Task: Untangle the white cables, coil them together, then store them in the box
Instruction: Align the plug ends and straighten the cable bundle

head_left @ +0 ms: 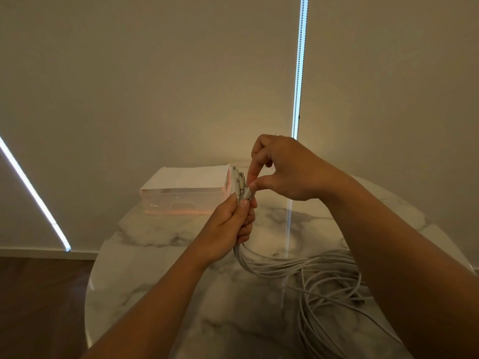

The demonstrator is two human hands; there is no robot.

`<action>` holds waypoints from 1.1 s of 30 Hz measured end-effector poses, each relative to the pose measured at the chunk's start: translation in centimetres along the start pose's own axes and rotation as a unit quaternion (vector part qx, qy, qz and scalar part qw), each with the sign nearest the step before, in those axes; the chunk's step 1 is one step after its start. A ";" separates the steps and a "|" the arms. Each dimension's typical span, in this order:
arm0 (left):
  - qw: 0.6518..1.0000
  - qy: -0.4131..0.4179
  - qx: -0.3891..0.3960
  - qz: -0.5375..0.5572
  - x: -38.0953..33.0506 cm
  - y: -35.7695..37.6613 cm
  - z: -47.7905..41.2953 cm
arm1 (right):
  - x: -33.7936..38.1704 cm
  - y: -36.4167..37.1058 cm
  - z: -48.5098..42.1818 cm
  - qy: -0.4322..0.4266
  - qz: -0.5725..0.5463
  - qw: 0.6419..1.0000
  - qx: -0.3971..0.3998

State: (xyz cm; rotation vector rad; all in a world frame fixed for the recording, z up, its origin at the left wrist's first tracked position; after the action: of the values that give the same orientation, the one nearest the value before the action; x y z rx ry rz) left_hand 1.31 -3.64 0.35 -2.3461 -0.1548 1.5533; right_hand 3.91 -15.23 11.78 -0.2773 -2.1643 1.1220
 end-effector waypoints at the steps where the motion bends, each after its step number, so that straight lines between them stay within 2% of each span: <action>1: 1.000 0.000 0.002 -0.001 -0.1 0.0 0.0 | 0.0 -0.2 0.0 0.003 -0.003 1.000 0.000; 10: 1.000 0.008 0.009 -0.018 -0.8 0.3 0.1 | -0.5 -0.9 0.1 0.030 -0.044 0.999 -0.009; 15: 0.995 -0.017 -0.077 -0.056 -0.2 0.0 -0.1 | -0.5 -0.9 -0.4 0.016 -0.034 0.998 -0.052; 19: 0.990 -0.007 -0.085 -0.111 0.0 0.8 0.1 | -0.7 -0.6 -1.2 0.040 -0.044 0.997 -0.058; 23: 0.993 -0.004 -0.089 -0.083 0.0 0.7 0.2 | -1.2 -0.8 -1.5 0.065 -0.121 0.987 -0.086; 28: 0.996 -0.002 -0.075 -0.044 -0.4 0.5 -0.1 | -1.1 -0.4 -1.5 0.065 -0.141 0.986 -0.066; 33: 0.999 -0.015 -0.045 -0.004 -0.9 0.5 -0.5 | -1.9 -0.5 -1.3 0.107 -0.203 0.970 -0.076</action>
State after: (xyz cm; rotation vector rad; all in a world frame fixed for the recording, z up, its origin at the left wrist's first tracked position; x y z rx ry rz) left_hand 1.38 -4.45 1.13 -2.3875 -0.2455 1.6098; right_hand 6.25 -15.59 11.84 -0.0158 -1.9964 0.6644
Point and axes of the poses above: each hand's wrist, its own z-axis away from the middle knuckle, its own y-axis out of the palm, x = y × z, the point moved 5 cm from there along -z, towards the middle knuckle, and after that the axes turned 10 degrees about -z, right-handed, at the moved point
